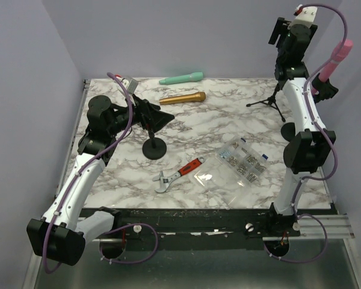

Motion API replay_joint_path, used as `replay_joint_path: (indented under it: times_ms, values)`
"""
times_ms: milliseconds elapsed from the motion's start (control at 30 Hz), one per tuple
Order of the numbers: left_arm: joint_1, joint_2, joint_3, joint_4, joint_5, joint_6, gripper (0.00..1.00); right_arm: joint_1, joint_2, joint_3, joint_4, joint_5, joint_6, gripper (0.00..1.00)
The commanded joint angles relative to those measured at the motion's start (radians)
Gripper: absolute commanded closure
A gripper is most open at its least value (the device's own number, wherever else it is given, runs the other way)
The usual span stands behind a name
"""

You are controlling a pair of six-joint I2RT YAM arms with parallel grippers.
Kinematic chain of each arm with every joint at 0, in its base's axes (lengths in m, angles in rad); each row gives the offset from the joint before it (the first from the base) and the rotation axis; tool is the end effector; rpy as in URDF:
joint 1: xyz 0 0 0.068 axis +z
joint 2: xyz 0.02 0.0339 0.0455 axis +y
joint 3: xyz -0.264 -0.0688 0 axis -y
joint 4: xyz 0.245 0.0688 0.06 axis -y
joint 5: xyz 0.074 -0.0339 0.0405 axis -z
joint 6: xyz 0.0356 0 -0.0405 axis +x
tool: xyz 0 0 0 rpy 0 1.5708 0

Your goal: Remove the microphone from the stand

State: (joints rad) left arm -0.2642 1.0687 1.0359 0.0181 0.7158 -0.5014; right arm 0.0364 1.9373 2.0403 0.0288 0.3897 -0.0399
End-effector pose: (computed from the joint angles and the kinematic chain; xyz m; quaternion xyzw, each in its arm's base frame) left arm 0.2262 -0.0854 0.3954 0.1652 0.6916 -0.4770 0.5166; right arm 0.4583 0.0032 0.4589 0.1209 0.6516 -0.1289 0.7377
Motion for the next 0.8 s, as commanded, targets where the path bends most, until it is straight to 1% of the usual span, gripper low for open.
replay_joint_path:
  times_ms: [0,133,267,367,600,767]
  values:
    - [-0.007,-0.015,0.029,0.002,0.003,0.012,0.01,-0.011,0.146,0.062,-0.098,-0.047,0.007,0.17]
    - [-0.007,-0.013,0.029,-0.003,0.0,0.015,0.01,-0.013,0.19,0.034,-0.105,-0.032,0.019,0.17]
    - [-0.007,-0.007,0.03,-0.003,0.001,0.014,0.01,-0.013,0.163,-0.074,-0.063,-0.023,0.036,0.17]
    - [-0.007,-0.004,0.03,-0.001,0.005,0.011,0.02,-0.013,0.143,-0.108,-0.056,-0.028,0.037,0.18]
    - [-0.007,-0.003,0.033,-0.001,0.007,0.007,0.02,-0.012,0.077,-0.06,-0.124,-0.088,0.088,0.19]
    - [-0.007,-0.006,0.032,0.002,0.014,0.002,0.01,-0.012,-0.009,-0.029,-0.235,-0.153,0.15,0.17]
